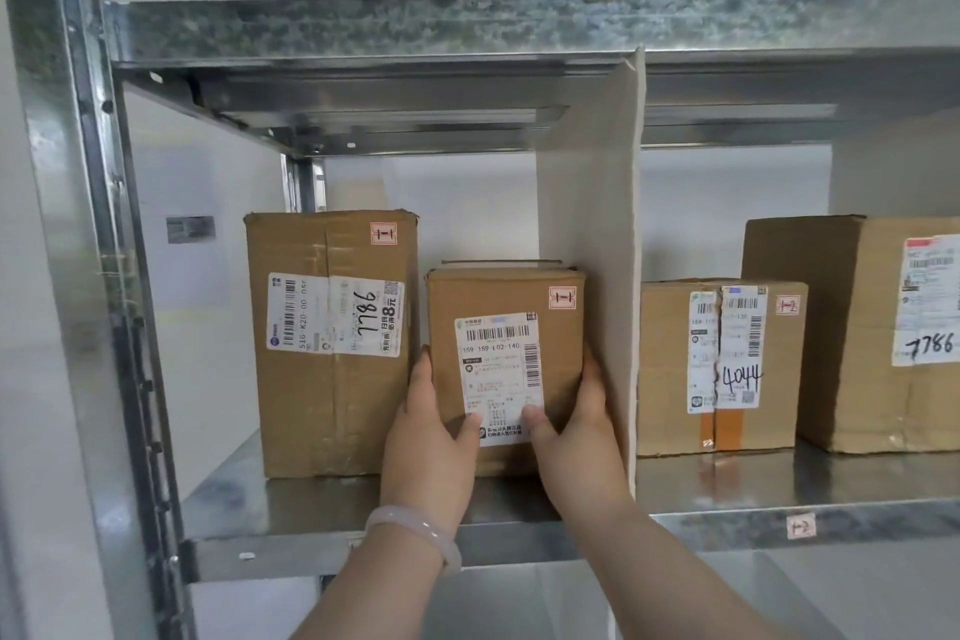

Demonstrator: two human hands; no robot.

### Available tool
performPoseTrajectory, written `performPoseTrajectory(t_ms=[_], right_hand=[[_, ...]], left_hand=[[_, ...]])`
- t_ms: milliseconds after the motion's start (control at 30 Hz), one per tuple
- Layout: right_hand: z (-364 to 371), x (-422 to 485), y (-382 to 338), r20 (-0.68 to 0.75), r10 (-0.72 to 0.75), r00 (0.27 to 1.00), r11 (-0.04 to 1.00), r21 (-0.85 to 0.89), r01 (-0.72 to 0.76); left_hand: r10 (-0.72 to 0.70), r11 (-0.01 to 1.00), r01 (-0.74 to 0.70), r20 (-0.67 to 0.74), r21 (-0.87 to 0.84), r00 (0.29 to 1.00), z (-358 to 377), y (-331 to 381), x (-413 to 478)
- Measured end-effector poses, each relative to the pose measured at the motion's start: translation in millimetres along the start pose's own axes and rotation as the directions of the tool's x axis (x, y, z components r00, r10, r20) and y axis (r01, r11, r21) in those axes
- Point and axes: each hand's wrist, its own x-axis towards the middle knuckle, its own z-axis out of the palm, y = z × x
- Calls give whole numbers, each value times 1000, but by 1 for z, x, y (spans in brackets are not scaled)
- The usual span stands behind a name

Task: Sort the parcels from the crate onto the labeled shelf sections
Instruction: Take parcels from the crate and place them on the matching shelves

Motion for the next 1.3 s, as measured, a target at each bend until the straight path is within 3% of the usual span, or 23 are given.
performPoseTrajectory(t_ms=[433, 833, 967, 1133, 1300], right_hand=[[-4, -1, -9, 64, 46, 997, 999, -27, -44], [-16, -52, -1, 84, -174, 981, 965, -183, 187], [-23, -66, -4, 121, -303, 945, 930, -179, 321], [-6, -89, -9, 263, -455, 851, 851, -153, 502], [30, -121, -10, 386, -478, 789, 862, 37, 505]], left_hand=[[6, 1000, -6, 32, -8, 999, 1, 4, -3], [81, 993, -78, 22, -87, 997, -12, -4, -23], [161, 984, -161, -9, -81, 987, -26, -3, -44], [222, 975, -220, -81, 24, 972, -58, -5, -77], [110, 990, -96, -141, 99, 984, -96, -39, -112]])
